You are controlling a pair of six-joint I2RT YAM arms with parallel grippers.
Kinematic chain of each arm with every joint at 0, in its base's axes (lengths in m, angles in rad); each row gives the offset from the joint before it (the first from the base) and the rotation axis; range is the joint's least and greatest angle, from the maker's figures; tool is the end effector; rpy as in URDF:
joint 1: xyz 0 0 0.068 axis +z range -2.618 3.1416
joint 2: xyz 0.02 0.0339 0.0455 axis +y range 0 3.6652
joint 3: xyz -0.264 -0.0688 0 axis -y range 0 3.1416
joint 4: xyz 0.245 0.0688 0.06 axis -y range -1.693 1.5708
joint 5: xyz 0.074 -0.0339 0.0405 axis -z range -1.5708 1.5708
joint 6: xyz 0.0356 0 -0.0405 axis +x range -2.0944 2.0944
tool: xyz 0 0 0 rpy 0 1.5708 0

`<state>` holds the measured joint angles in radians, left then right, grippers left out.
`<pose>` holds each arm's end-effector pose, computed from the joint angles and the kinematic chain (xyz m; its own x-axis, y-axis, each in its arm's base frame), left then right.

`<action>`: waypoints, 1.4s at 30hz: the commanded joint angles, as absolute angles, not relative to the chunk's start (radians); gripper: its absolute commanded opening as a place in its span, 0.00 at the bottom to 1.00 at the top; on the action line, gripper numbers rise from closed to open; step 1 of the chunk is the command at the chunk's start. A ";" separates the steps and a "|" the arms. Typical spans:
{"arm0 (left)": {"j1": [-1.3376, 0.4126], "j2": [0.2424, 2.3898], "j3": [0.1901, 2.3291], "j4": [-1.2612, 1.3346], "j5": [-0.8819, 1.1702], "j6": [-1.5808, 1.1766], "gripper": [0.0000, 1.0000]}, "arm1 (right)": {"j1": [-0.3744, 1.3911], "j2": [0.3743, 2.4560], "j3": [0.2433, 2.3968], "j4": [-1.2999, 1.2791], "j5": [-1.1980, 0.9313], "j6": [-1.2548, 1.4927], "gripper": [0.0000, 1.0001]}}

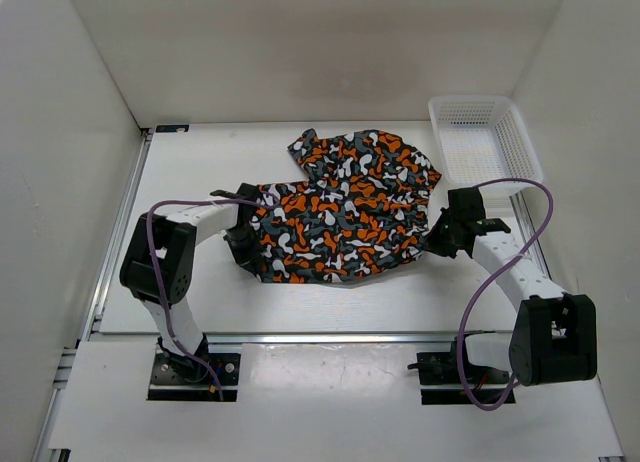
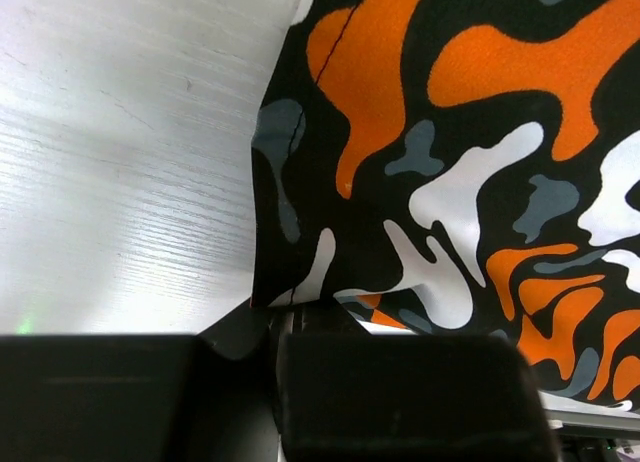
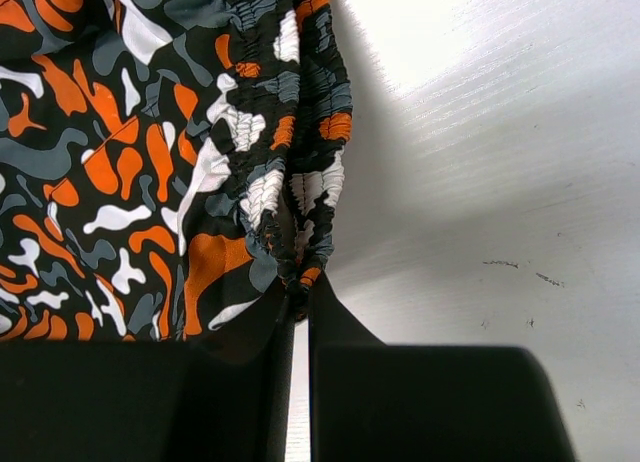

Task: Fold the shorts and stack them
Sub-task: Flatten the shorts out

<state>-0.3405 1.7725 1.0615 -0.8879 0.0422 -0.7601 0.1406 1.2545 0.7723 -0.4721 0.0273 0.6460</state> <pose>0.2772 -0.0998 0.1482 -0.9120 -0.4072 0.0494 -0.4082 0.9128 -0.0112 0.2438 0.0335 0.2145 -0.7200 0.5059 -0.4751 0.3869 0.8609 0.3303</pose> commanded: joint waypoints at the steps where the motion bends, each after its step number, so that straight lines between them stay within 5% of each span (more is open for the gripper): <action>1: -0.350 1.747 1.046 -0.839 0.014 -0.762 0.10 | 0.130 1.238 0.792 -0.480 0.049 0.620 0.01; 6: -0.339 1.605 1.144 -0.972 -0.052 -0.750 0.10 | 0.120 1.238 0.830 -0.500 0.058 0.620 0.01; 15: -0.273 1.412 1.683 -1.264 -0.172 -0.716 0.10 | 0.120 1.112 1.142 -0.713 0.087 0.572 0.01; 26: -0.206 1.220 1.120 -1.170 -0.049 -0.703 0.10 | 0.120 0.941 0.816 -0.887 0.083 0.606 0.01; 31: -0.206 1.177 1.384 -1.293 -0.081 -0.692 0.10 | 0.120 0.854 0.977 -0.929 0.083 0.621 0.01; 42: -0.196 1.187 2.204 -1.470 -0.103 -0.660 0.10 | 0.120 0.882 1.765 -1.094 0.129 0.506 0.01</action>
<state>-0.2211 1.2354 2.0960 -1.2995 0.0257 -0.6998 0.1379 0.8959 1.6264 -0.9909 -0.0093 0.6006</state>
